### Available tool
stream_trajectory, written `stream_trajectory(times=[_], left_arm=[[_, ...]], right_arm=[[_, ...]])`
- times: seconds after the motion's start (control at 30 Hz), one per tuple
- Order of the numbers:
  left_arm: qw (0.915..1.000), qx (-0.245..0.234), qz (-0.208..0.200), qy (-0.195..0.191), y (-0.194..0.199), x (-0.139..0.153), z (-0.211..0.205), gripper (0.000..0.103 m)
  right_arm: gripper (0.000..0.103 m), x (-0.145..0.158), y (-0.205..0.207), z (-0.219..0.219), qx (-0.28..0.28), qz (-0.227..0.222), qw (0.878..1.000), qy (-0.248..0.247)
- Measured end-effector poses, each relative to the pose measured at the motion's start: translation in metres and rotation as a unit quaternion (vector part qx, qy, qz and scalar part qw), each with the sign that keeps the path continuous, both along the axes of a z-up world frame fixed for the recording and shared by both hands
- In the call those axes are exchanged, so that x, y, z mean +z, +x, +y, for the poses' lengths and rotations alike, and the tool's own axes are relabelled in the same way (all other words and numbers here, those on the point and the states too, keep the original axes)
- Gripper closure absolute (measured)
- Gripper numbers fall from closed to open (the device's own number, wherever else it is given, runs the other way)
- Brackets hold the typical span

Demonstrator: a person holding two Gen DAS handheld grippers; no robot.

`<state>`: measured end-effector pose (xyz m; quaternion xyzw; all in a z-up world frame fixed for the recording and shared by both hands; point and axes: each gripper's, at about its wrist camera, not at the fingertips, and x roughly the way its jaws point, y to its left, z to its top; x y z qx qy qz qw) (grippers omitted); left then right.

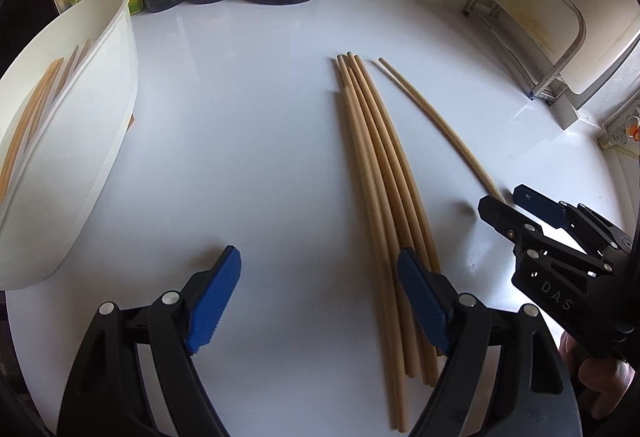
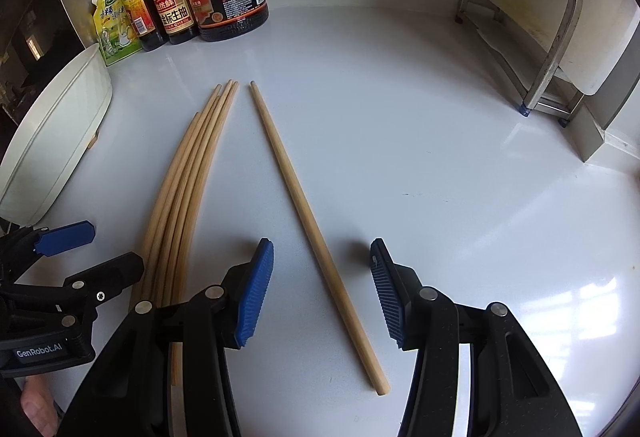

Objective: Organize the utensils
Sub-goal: 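Close the left tool on one chopstick while the right tool grasps another from the pile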

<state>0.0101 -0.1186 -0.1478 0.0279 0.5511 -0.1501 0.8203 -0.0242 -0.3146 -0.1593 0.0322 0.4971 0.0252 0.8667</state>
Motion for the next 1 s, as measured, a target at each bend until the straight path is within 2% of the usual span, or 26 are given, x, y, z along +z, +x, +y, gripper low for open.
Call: stream_trajectory(times=[0.23, 0.5, 0.77, 0.87, 0.93, 1.0], left_arm=[[0.9998, 0.016, -0.002, 0.006, 0.002, -0.001, 0.012, 0.024], [0.9988, 0.035, -0.009, 0.032, -0.002, -0.002, 0.030, 0.024], [0.9976, 0.037, -0.016, 0.057, -0.012, -0.004, 0.031, 0.026], [0.9977, 0.030, -0.021, 0.056, -0.012, -0.003, 0.029, 0.033], [0.9978, 0.026, -0.024, 0.056, -0.012, -0.001, 0.027, 0.044], [0.9979, 0.022, -0.025, 0.055, -0.011, 0.000, 0.025, 0.054]], right_arm=[[0.055, 0.001, 0.002, 0.000, -0.002, 0.000, 1.000, 0.000], [0.055, 0.000, 0.007, -0.006, -0.003, -0.004, 1.000, -0.007], [0.055, -0.001, 0.009, -0.004, 0.025, -0.011, 0.999, -0.025], [0.057, -0.002, 0.009, 0.000, 0.040, -0.015, 0.999, -0.027], [0.058, -0.002, 0.010, 0.003, 0.047, -0.017, 0.998, -0.027], [0.067, -0.001, 0.011, 0.006, 0.055, -0.019, 0.998, -0.028]])
